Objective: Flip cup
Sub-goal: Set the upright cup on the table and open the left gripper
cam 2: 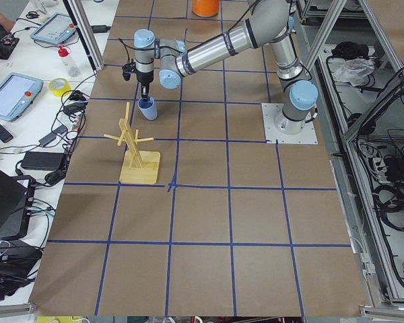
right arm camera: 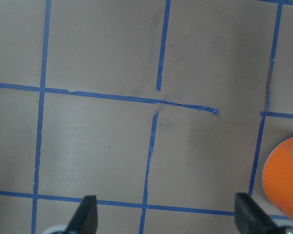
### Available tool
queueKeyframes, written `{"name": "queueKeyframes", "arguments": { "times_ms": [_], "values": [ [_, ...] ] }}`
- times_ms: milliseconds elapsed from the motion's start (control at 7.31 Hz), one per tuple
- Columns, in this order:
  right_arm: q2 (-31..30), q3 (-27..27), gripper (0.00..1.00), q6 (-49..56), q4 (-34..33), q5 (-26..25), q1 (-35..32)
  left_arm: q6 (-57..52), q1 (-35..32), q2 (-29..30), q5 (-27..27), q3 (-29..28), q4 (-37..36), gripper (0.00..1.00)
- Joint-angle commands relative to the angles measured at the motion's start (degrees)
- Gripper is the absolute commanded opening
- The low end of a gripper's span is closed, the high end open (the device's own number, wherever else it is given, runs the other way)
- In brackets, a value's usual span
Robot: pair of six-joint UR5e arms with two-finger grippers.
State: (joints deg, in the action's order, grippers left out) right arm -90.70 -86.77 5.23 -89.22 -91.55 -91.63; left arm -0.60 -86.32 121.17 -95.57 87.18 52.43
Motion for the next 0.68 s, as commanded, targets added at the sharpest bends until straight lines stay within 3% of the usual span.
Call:
{"name": "queueKeyframes", "arguments": {
  "times_ms": [0, 547],
  "values": [
    [-0.1, 0.1, 1.00, 0.0, 0.0, -0.3, 0.2, 0.2, -0.4, -1.9, -0.1, -0.2, 1.3, 1.00],
    [-0.1, 0.1, 1.00, 0.1, 0.0, -0.4, 0.2, 0.3, -1.0, -16.3, 0.7, -5.4, 30.0, 1.00]
  ]
}}
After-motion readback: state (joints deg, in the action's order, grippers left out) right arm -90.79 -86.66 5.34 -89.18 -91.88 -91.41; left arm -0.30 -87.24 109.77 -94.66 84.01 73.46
